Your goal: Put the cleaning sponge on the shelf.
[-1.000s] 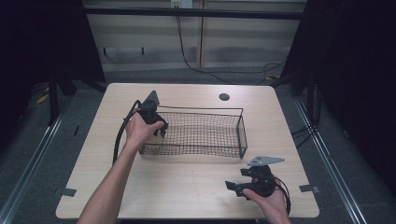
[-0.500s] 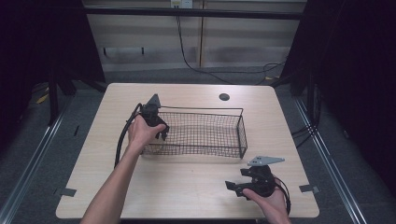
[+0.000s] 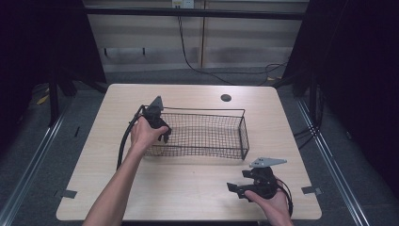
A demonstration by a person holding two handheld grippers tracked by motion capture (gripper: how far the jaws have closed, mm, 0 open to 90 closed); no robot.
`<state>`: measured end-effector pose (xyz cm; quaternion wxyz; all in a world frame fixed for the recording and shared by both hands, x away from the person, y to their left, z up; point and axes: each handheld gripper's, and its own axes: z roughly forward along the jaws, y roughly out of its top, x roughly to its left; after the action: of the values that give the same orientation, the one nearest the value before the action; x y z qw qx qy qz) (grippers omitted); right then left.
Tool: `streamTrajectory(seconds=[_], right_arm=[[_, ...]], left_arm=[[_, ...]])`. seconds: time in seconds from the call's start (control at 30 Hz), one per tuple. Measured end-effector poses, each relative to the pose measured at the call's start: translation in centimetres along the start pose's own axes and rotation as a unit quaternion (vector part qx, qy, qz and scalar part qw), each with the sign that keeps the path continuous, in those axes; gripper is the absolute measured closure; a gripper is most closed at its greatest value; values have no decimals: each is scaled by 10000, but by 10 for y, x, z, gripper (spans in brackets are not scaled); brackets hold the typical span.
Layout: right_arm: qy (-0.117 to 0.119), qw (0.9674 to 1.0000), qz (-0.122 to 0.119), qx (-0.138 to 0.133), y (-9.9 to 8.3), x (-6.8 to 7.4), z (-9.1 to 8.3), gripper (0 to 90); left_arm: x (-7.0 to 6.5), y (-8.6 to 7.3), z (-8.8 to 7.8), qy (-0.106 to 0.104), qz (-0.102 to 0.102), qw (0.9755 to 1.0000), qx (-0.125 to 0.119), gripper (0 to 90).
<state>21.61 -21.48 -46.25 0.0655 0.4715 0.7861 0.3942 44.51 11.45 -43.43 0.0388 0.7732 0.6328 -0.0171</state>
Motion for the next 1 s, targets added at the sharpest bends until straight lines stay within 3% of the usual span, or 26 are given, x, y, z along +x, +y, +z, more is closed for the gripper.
streamTrajectory(seconds=[0.13, 0.27, 0.3, 0.4, 0.6, 1.0], right_arm=[[-6, 10000, 5, -1, 0, 0, 0, 173], [-4, 10000, 3, -1, 0, 0, 0, 172], [-13, 10000, -2, -17, 0, 0, 0, 173], [-13, 10000, 8, -14, 0, 0, -1, 173], [-10, 10000, 4, -13, 0, 0, 0, 172], [-14, 10000, 19, 15, 0, 0, 0, 172]], left_arm=[[2, 0, -2, -113, 32, 9999, 61, 248], [1, -2, -6, -79, -91, 9999, 12, 223], [1, -3, -6, -192, -66, 9998, 33, 220], [1, -2, -7, -251, -51, 9997, 28, 221], [5, -3, -10, -286, -139, 9995, -93, 218], [9, -8, -22, -452, -32, 9987, -231, 225]])
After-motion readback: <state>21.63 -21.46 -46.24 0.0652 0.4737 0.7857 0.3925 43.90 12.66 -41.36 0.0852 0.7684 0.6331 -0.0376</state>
